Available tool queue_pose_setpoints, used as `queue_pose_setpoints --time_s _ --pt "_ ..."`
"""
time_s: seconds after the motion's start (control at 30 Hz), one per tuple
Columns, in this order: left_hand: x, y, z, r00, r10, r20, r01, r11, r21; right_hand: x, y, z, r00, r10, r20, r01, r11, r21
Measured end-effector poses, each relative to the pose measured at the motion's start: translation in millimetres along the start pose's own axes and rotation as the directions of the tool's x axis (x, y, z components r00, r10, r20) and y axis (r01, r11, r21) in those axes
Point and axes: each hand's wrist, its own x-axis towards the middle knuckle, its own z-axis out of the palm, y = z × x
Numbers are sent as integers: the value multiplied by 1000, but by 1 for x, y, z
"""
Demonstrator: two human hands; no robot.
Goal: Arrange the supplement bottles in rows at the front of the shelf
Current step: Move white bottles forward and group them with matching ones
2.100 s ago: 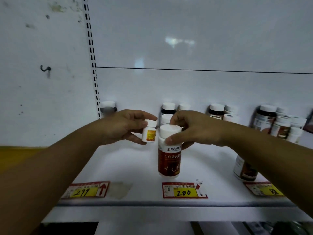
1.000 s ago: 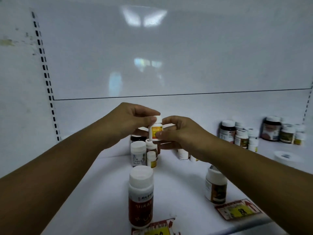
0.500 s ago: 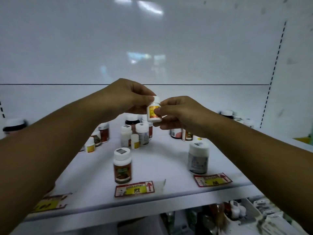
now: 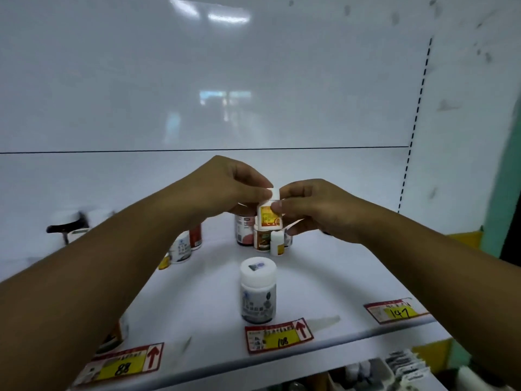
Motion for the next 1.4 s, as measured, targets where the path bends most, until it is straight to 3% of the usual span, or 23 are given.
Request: queue_pose_setpoints --time_s 0.2,0.4,0.6,0.7,1.03,1.17,1.3,1.4 --pt "30 12 48 998 -6 63 1 996 87 -17 26 -53 1000 12 12 -11 998 -56" --pt "45 19 122 999 -39 6 36 960 278 -36 65 -107 991 53 121 -31 985 -169" --pt "48 -5 186 996 -85 6 70 853 518 -43 115 -123 970 116 213 -27 923 -383" --pt "46 -14 200 993 -121 5 99 842 530 -42 130 -125 958 125 260 2 899 -439" --pt "46 -22 211 984 -178 3 143 802 580 -41 149 -121 952 128 278 7 898 -440" --pt "43 -16 207 978 -203 45 136 789 600 -41 145 -125 946 132 296 50 843 -535" --pt "41 5 168 990 -72 -123 135 758 638 -26 122 -132 987 -8 163 102 812 -575" --pt "36 12 114 971 -82 -224 225 630 743 -11 100 -107 975 -135 178 221 687 -692"
